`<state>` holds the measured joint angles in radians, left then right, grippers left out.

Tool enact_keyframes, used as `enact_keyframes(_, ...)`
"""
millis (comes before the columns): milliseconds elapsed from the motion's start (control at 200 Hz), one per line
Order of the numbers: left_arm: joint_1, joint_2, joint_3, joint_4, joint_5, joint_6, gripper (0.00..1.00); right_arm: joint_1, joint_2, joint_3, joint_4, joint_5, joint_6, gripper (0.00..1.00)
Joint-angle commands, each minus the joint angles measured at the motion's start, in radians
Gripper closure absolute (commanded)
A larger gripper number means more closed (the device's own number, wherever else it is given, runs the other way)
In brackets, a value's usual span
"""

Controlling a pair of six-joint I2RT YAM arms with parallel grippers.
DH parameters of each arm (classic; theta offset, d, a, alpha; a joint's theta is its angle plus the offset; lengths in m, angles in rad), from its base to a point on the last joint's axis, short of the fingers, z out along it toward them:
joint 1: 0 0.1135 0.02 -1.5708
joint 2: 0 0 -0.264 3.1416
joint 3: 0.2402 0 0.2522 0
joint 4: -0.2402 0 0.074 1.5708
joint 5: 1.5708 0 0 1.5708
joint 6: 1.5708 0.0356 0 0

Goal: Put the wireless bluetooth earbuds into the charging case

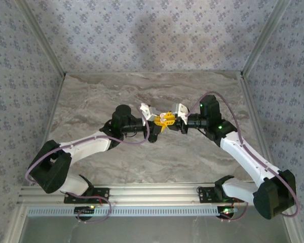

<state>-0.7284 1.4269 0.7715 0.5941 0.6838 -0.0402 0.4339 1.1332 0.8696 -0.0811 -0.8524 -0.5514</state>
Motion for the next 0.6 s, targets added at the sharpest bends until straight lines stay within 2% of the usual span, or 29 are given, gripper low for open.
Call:
enact_keyframes(0,-0.002,-0.043,0.031,0.115,0.111,0.036,0.88,-0.015,0.032,0.02,-0.165,-0.007,-0.083,0.77)
enact_keyframes(195,-0.003,-0.046,0.037,0.091,0.125,0.048,0.87,-0.015,0.042,0.04,-0.193,0.003,-0.104,0.77)
enact_keyframes(595,-0.003,-0.045,0.043,0.043,0.096,0.063,0.88,-0.017,-0.024,0.049,-0.136,0.018,-0.047,0.65)
